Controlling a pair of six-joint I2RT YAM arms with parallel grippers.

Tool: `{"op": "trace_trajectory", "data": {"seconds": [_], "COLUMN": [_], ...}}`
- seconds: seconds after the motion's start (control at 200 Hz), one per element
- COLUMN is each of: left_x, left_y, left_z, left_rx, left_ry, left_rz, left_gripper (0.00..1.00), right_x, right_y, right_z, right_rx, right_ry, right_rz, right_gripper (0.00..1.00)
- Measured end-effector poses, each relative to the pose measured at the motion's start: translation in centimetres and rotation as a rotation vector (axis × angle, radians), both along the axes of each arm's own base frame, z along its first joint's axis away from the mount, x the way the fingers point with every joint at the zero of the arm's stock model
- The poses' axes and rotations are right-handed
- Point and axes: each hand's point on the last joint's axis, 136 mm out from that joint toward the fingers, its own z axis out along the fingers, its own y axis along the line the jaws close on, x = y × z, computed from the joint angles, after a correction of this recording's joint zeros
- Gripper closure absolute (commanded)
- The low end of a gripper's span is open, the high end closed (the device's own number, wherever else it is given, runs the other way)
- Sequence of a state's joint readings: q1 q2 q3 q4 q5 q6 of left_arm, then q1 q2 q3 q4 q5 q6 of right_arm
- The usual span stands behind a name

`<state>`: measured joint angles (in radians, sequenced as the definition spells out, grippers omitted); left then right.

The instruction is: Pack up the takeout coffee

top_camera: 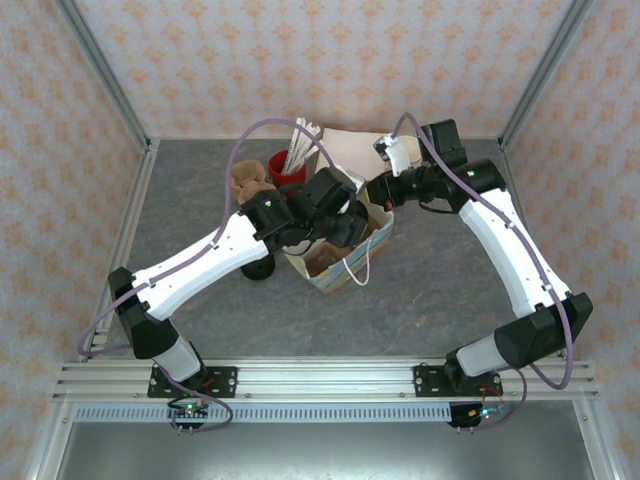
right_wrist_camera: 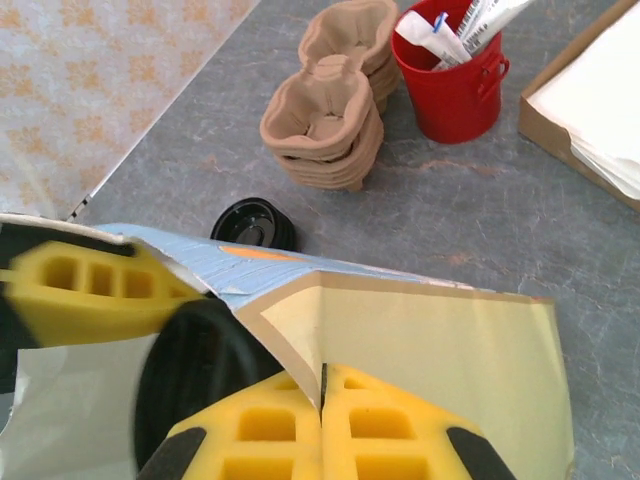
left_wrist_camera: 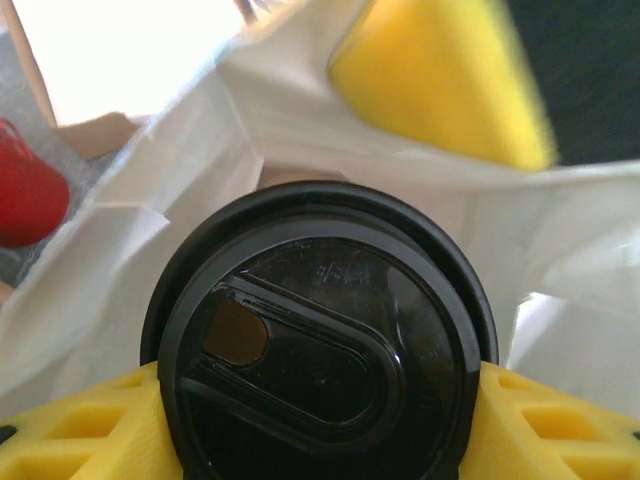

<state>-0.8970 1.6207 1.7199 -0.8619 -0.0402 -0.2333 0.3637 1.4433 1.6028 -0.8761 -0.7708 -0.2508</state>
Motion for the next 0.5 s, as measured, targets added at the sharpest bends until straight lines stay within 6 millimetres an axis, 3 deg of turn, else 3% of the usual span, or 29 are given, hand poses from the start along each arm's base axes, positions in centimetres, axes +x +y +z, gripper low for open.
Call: {"op": "trace_trajectory", "data": {"seconds": [0.17,0.495], "left_x": [-0.6,-1.3], "left_y": [0.4,-1.5], "left_z": [-1.8,-1.2], "left_rx": [0.036,-0.002], "left_ry": [0.009,-0.019], "left_rz": [0.000,-0.036], "left_gripper": [0.40,0.40], "right_x": [-0.2,0.7], "right_y": [0.6,1.0], "right_z": [-0.6,-0.9], "right_rx": [0.009,0.050], "right_ry": [0.003,0.009], "right_rz": [0.008,-0.030], "right_gripper": [1.00,1.00]}}
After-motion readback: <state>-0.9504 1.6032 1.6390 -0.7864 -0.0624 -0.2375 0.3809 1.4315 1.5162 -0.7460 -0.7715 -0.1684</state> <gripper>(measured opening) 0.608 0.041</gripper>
